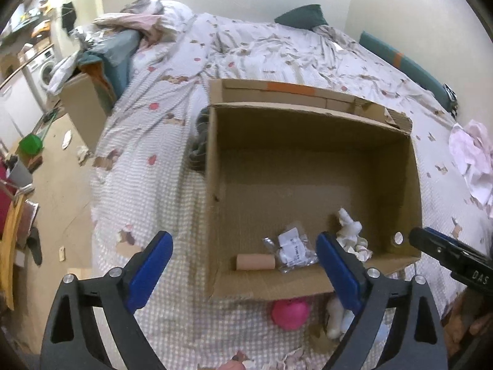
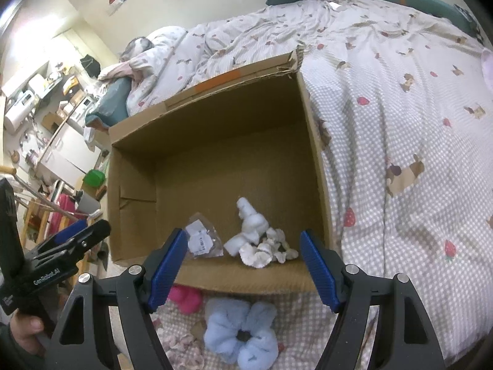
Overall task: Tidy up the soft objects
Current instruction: 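Place the tan cylinder in the box with the left gripper while the right gripper drops the white socks in, then withdraw both grippers from the box back over the remaining items, then grasp the lace-trimmed beige scrunchie with the left gripper while the right gripper grasps the fluffy blue scrunchie, then carry both scrunchies into the cardboard box and open both grippers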
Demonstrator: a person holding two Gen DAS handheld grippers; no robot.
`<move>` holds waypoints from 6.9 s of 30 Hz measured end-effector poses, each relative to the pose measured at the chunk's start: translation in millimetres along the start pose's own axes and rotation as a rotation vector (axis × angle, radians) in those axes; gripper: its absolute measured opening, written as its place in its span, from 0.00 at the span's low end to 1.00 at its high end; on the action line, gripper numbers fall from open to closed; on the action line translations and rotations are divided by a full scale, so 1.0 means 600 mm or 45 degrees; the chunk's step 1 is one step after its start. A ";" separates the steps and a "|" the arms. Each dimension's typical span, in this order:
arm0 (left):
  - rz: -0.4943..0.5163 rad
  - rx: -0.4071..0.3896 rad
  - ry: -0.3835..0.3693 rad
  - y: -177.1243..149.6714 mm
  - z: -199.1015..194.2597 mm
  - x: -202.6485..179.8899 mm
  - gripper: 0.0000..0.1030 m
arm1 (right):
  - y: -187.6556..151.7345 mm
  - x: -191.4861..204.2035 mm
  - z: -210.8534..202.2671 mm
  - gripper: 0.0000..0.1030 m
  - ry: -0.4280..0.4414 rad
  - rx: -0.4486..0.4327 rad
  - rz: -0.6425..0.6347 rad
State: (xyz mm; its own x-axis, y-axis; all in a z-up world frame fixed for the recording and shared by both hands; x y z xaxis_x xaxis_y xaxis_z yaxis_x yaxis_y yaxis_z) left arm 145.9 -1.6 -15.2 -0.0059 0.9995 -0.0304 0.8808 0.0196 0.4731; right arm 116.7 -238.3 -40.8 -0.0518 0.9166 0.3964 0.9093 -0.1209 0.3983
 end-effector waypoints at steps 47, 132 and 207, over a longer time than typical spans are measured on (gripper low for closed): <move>-0.239 0.235 0.001 -0.166 0.009 0.078 0.99 | -0.120 -0.009 -0.025 0.77 0.018 0.156 0.107; -0.095 0.331 -0.007 -0.177 0.014 0.059 0.13 | -0.144 0.074 0.051 0.27 0.071 0.230 -0.050; 0.028 0.091 -0.092 0.008 0.113 -0.037 0.14 | 0.014 0.036 0.111 0.28 0.100 0.192 -0.023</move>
State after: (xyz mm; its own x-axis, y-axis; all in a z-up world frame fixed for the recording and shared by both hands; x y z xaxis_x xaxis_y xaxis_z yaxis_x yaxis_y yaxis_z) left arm 182.0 -25.4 -71.9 0.0457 0.9953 -0.0855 0.9117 -0.0065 0.4107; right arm 150.8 -194.2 -84.0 -0.0958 0.8847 0.4562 0.9591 -0.0405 0.2800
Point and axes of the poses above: each gripper's, at about its wrist camera, not at the fingertips, and z roughly the way its jaws point, x to its left, y to its top, the point moved 4 cm from there along z, roughly the way its jaws point, and after that the axes turned 6 degrees about x, right-handed, at the moved point
